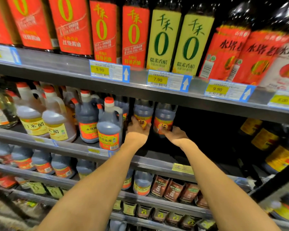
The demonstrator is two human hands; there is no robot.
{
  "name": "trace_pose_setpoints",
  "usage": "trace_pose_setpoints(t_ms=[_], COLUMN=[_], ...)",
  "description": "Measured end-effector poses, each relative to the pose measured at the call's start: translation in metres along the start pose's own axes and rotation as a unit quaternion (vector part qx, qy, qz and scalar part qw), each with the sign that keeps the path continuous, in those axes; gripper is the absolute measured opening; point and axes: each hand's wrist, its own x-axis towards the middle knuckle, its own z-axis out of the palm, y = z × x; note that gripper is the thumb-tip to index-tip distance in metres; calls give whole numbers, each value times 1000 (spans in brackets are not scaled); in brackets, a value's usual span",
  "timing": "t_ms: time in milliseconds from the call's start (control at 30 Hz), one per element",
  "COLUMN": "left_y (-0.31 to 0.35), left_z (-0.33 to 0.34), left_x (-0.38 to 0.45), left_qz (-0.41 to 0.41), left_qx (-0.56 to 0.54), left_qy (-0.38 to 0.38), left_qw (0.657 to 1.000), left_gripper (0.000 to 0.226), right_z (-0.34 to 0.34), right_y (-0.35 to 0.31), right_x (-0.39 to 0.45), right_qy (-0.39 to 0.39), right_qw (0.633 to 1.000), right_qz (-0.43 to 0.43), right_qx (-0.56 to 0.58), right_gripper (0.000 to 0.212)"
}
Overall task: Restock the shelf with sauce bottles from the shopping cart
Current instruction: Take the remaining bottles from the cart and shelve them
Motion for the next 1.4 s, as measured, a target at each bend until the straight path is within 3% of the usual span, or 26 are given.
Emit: trace_pose_setpoints(t_ms=[167,267,400,600,767,900,1033,1167,1400], left_y=[-11,-23,-48,-109,-183,-261,-345,-424,-511], left_z=[-19,-36,-70,-156,-248,-328,-403,-469,-531], left_x=[-34,-57,-82,-125,-168,-199,-238,-283,-329], left_qz=[80,137,197,227,175,114,32,-99,-234], left_qx=[174,248,311,354,398,400,393,421,414], left_qy=[-131,-164,-188,-201,-173,-136,-101,-82,-23], left_qw=[973,945,910,885,884,899,914,898,879], left_gripper=[52,66,74,56,73,71,74,69,77], right_z=[2,1,11,51,117,179,247,324,444], right_y=[-1,-3,-4,-31,-91,-156,-219,-274,-351], right_x=[-34,-66,-109,-189,-259,-305,-335,-359,-372], right_qy=[-28,-27,-51,-77,-103,-151,-181,-228,-282], right_qw=[987,965,963,958,949,920,883,836,757], right_qz=[-50,-85,-98,-129,-179,-230,-290,-366,-472], right_qx=[-151,-248,-244,-245,-240,-281,-321,-339,-353], right_gripper=[82,81,89,91,75,86,80,73,85])
